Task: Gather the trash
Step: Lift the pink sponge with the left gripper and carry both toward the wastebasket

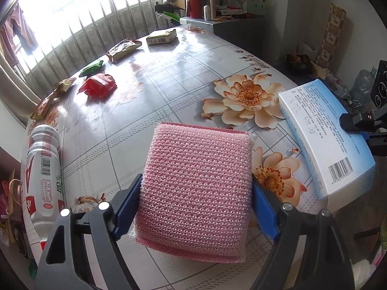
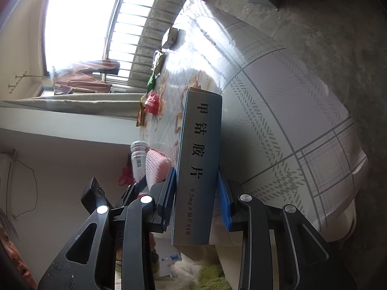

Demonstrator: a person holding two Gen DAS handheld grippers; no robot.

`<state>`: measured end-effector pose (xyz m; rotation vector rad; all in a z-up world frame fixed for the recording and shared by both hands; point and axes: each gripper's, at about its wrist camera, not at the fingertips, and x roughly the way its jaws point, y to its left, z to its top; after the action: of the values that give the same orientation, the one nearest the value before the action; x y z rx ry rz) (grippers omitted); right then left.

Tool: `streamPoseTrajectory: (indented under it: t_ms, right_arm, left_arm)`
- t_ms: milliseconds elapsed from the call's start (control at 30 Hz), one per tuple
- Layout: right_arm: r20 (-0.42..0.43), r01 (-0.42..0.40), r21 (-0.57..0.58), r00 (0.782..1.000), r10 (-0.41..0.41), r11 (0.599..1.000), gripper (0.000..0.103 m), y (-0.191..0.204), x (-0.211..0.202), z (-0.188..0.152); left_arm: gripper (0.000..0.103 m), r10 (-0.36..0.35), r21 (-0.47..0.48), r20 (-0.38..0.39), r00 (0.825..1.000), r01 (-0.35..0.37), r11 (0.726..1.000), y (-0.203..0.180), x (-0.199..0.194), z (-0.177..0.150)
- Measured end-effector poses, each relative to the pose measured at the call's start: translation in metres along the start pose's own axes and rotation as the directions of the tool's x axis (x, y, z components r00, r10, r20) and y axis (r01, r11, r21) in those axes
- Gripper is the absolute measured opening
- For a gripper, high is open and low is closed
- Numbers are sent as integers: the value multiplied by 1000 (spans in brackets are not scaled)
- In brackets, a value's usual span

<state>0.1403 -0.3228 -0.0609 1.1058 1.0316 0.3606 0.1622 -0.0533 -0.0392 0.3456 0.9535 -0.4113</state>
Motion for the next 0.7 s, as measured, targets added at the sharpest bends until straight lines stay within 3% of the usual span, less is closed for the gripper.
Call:
streamPoseTrajectory:
  t_ms: [233,433,700]
  right_arm:
    - [12,-23,1,1000,23,1000,30,3,-2,1]
    - [42,-77,10,996,76,997,30,3,-12,1]
    - [150,-156,13,977,152,988,29,-11,-58,-2]
  left_arm:
    - [80,-22,-17,18,1000,22,1000,2,-7,1]
    - [80,-84,-29,45,995,85,996,1,-18,15]
    - [80,-186,63,86,979,181,981,-46,-35,57]
